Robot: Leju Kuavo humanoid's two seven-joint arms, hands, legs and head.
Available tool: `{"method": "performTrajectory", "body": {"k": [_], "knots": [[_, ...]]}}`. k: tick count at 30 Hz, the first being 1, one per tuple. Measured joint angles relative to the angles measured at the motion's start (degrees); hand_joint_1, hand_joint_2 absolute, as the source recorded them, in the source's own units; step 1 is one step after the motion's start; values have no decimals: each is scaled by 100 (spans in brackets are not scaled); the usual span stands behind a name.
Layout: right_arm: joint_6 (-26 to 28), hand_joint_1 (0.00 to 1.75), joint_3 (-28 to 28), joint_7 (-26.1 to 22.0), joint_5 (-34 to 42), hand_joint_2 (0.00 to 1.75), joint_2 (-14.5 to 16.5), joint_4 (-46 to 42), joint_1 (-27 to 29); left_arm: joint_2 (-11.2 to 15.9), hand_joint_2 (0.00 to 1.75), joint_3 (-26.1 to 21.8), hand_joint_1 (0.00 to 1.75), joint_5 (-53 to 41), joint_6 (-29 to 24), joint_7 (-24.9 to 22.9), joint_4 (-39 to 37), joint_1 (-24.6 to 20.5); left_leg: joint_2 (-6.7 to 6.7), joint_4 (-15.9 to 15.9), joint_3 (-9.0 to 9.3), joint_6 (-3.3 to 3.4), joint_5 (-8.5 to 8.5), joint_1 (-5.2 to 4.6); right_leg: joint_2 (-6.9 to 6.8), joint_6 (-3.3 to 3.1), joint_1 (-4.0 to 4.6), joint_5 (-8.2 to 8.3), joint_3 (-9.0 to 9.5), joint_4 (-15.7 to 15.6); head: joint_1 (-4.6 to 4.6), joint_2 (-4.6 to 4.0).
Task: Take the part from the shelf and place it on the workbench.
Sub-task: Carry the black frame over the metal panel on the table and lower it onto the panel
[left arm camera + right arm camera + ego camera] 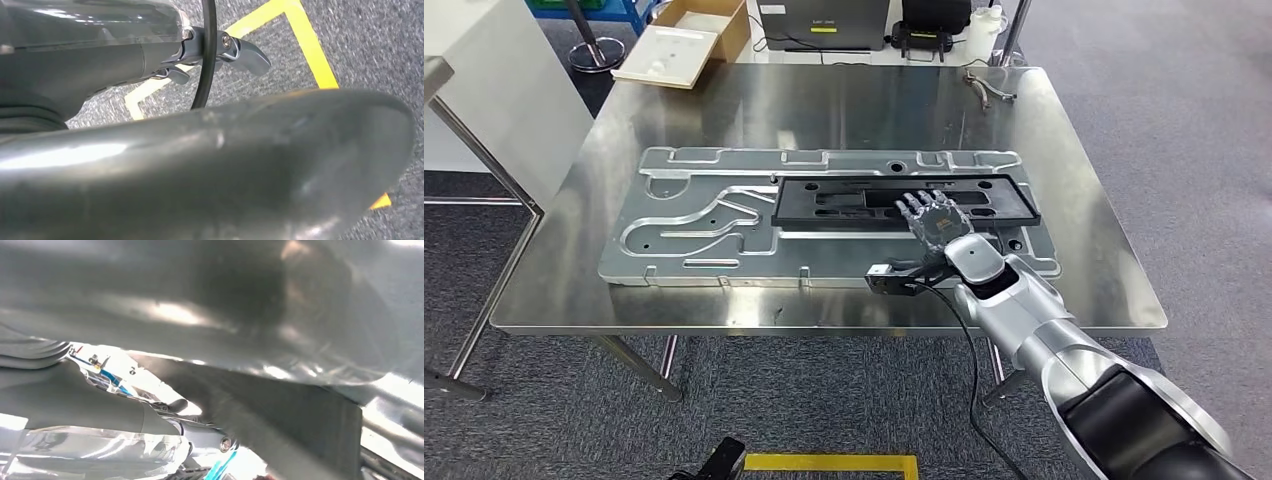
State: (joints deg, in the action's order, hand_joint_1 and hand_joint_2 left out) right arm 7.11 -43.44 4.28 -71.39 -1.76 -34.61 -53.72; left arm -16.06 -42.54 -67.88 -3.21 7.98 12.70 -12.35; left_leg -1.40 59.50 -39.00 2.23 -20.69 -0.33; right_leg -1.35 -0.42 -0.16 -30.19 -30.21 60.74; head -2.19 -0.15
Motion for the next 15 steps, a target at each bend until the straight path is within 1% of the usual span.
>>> {"method": "performTrajectory", "body": {"k": [1, 2, 3, 4, 5, 6, 7, 8, 9, 10, 11, 12, 13, 14, 15], "knots": [[1, 0, 0, 0, -2, 0, 1, -10, -16, -7, 0, -1, 0, 3, 1, 0, 0, -1, 7, -13, -14, -28, 43, 7, -17, -28, 30, 6, 102, -194, 0, 0], [1, 0, 0, 0, -4, 0, 1, -20, -26, -11, 0, -1, 0, 7, 1, 1, 0, -2, 13, -36, -22, -65, 92, 16, -22, -33, 49, 24, 116, -258, 0, 0], [0, 0, 0, 0, -7, 0, 1, -24, -32, -13, 0, -2, 0, 11, 2, 2, 0, 0, 15, -70, -25, -102, 140, 20, -12, -40, 54, 87, 101, -288, 1, 0], [-3, 0, 0, -1, -9, 0, 1, -24, -37, -12, 0, -2, 0, 15, 6, 4, 0, 1, 16, -77, -37, -141, 137, 24, -21, -55, 43, 159, 81, -343, 1, 0], [-7, 0, 0, -2, -10, 0, -2, -26, -39, -11, 0, -2, 0, 21, 9, 7, 0, 4, 16, -19, -73, -179, 26, 21, -35, -72, 21, 243, 44, -392, 0, 0], [-12, 0, -1, -3, -13, 0, -15, -27, -39, -10, 0, -2, 0, 25, 13, 9, 0, 6, 18, 146, -134, -218, -195, 21, -53, -90, -4, 333, -10, -440, -1, 0], [-19, 0, -1, -6, -14, 0, -38, -28, -39, -9, 0, -2, 0, 29, 15, 10, 0, 6, 24, 426, -214, -254, -494, 37, -72, -100, -17, 411, -82, -462, -1, 0], [-25, 0, -1, -8, -15, 0, -71, -29, -36, -9, 0, -2, 0, 32, 15, 11, 0, 5, 31, 782, -301, -289, -790, 48, -82, -111, -20, 479, -165, -464, -2, 0], [-30, 0, -1, -10, -16, 0, -111, -29, -32, -9, 0, -2, 0, 33, 15, 11, 0, 5, 36, 1133, -363, -324, -979, 67, -97, -108, -24, 541, -251, -456, -1, 0], [-33, 0, -1, -13, -17, 0, -149, -29, -25, -8, 0, -2, 0, 38, 15, 10, 0, 5, 40, 1385, -373, -357, -1026, 84, -113, -95, -31, 601, -341, -443, -1, 0], [-36, 0, -1, -13, -18, 0, -184, -29, -20, -6, 0, -2, 0, 43, 15, 10, 0, 5, 43, 1483, -310, -390, -951, 104, -128, -73, -44, 657, -436, -419, -1, 0], [-42, 0, -1, -13, -19, 0, -216, -29, -17, -3, 0, -2, 0, 47, 15, 9, 0, 5, 45, 1380, -146, -423, -793, 127, -139, -41, -65, 709, -536, -384, -1, 0], [-51, 0, -1, -13, -20, 0, -243, -30, -16, -1, 0, -2, 0, 50, 15, 9, 0, 4, 39, 1100, 104, -455, -658, 153, -146, -3, -85, 752, -630, -336, -1, 0], [-58, 0, -1, -13, -21, 0, -269, -37, -17, 1, 0, -2, 0, 50, 15, 9, 0, 1, 14, 720, 391, -481, -640, 164, -147, 39, -98, 787, -716, -281, -2, 0], [-63, 0, -1, -15, -21, 0, -296, -46, -18, 2, 0, -2, 0, 50, 15, 9, 0, -1, -16, 389, 616, -456, -669, 165, -146, 81, -108, 822, -778, -233, -2, 0]]}}
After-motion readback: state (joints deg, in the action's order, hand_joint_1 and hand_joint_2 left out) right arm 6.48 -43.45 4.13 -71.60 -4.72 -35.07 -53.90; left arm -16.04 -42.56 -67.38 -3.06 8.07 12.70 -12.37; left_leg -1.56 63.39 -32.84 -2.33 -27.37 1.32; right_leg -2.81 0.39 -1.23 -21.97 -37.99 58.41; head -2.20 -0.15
